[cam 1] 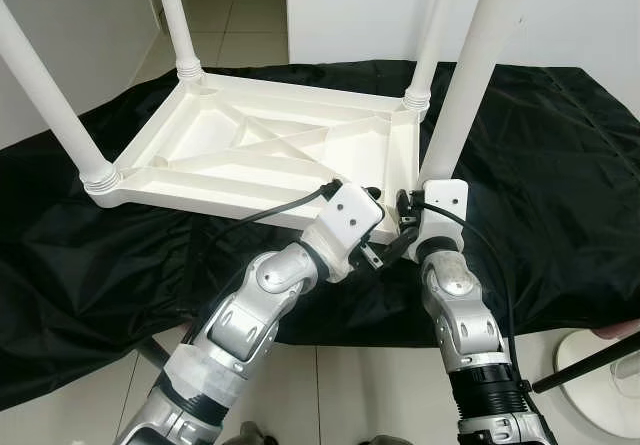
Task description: Building children table
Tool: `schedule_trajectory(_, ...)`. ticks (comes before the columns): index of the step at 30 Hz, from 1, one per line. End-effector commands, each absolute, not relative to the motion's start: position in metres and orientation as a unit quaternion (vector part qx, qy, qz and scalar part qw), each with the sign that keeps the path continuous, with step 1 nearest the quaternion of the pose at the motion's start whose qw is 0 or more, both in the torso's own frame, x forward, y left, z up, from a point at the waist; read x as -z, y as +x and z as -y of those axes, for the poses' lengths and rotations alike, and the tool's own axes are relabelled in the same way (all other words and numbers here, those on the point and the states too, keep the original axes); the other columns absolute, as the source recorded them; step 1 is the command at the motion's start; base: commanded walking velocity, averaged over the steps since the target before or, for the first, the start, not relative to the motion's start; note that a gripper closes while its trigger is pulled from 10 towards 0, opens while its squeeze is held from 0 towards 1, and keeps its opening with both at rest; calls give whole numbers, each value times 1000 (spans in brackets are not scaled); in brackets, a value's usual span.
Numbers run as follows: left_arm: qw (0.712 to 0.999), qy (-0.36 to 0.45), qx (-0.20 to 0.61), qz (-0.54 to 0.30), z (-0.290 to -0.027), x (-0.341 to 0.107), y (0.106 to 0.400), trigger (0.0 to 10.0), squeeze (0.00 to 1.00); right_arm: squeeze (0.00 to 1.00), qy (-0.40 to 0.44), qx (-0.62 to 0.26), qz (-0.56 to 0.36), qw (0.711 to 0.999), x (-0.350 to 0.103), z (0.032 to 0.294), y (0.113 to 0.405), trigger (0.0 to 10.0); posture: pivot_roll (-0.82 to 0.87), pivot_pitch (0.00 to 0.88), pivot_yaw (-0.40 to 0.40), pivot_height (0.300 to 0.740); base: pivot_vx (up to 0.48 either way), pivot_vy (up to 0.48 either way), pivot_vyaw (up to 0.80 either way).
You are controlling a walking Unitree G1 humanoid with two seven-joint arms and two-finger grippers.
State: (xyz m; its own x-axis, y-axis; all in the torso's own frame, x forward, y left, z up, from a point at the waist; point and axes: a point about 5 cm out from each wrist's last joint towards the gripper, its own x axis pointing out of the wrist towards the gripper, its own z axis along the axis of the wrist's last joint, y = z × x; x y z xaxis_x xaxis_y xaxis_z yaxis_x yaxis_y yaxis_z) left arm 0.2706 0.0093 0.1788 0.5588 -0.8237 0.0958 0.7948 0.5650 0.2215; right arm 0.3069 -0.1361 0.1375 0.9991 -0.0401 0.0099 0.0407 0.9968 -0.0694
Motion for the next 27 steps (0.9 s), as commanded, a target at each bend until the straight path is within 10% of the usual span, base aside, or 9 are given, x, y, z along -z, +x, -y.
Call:
schedule_trajectory(1, 867, 87, 481, 95, -7, -178, 268, 10000, 0, 0, 4, 42, -74, 996, -107, 136, 298, 10000, -33, 0, 22, 740, 0, 0, 0)
schedule_trajectory(27, 869, 86, 478, 96, -6, -179, 269, 10000, 0, 0, 38, 127, 2, 991, -126, 140, 288, 10000, -30, 0, 20, 740, 0, 0, 0)
